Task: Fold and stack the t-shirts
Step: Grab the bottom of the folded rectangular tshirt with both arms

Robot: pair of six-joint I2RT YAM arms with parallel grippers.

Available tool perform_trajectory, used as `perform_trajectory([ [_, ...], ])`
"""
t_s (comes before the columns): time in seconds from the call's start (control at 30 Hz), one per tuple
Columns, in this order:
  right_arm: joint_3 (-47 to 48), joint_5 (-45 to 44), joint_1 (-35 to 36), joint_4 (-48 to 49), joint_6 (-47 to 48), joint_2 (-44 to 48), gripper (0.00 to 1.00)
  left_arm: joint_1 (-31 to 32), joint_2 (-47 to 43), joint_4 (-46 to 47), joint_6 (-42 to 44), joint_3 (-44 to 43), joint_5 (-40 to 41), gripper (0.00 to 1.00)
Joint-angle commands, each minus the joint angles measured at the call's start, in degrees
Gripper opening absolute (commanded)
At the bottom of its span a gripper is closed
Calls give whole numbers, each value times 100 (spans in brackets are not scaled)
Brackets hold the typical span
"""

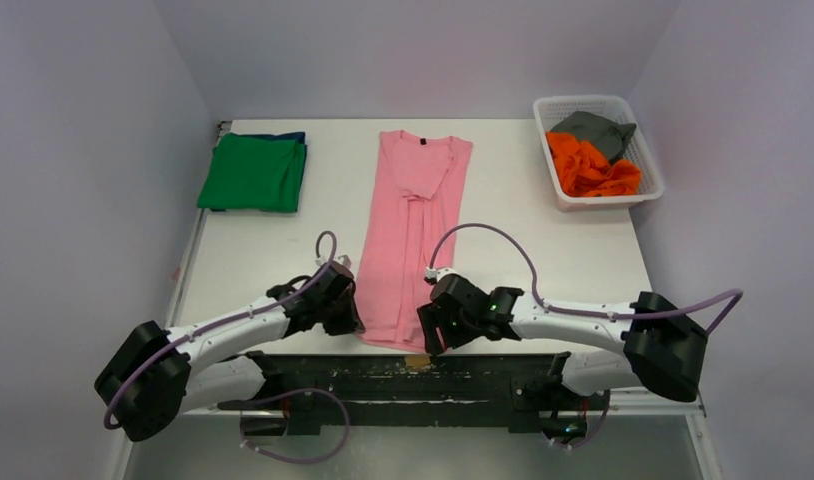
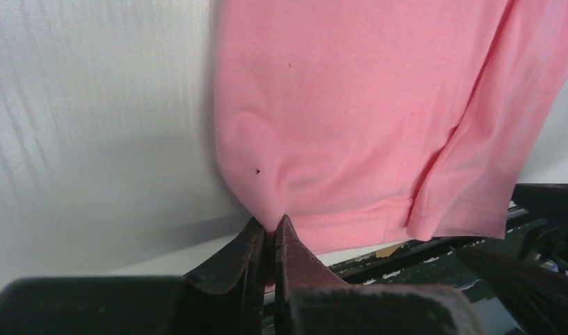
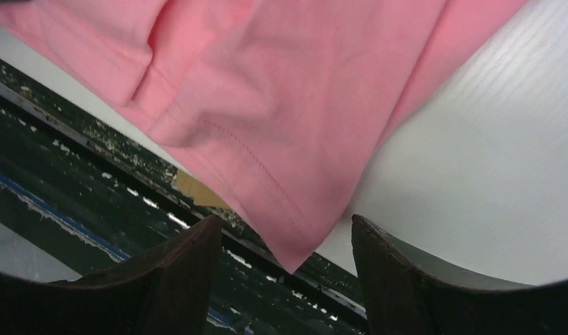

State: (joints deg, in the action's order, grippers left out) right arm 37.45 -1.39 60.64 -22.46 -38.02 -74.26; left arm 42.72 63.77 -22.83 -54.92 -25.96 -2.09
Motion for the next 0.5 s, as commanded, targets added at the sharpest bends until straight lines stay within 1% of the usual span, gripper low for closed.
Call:
perform_trajectory([
  [0.0, -149, 248, 158, 342, -298, -136, 62, -11, 86, -101, -93, 232, -121, 0],
  [0.1, -107, 203, 178, 358, -319, -287, 51, -1, -130, -155, -195, 351, -169, 0],
  [0.13, -122, 195, 184, 428, -320, -284, 43, 8, -216, -172, -230, 408, -176, 0],
  [0.17, -153, 206, 188, 511, -313, -268, 29, 28, -319, -191, -269, 454, -178, 0],
  [0.23, -221, 274, 190, 599, -311, -200, 15, 114, -511, -248, -395, 534, -187, 0],
  [0.33, -449, 420, 247, 635, -404, 146, 0, 326, -816, -407, -587, 581, -170, 0],
  [0.47, -767, 627, 374, 594, -584, 861, 0, 566, -1263, -507, -756, 615, -365, 0],
])
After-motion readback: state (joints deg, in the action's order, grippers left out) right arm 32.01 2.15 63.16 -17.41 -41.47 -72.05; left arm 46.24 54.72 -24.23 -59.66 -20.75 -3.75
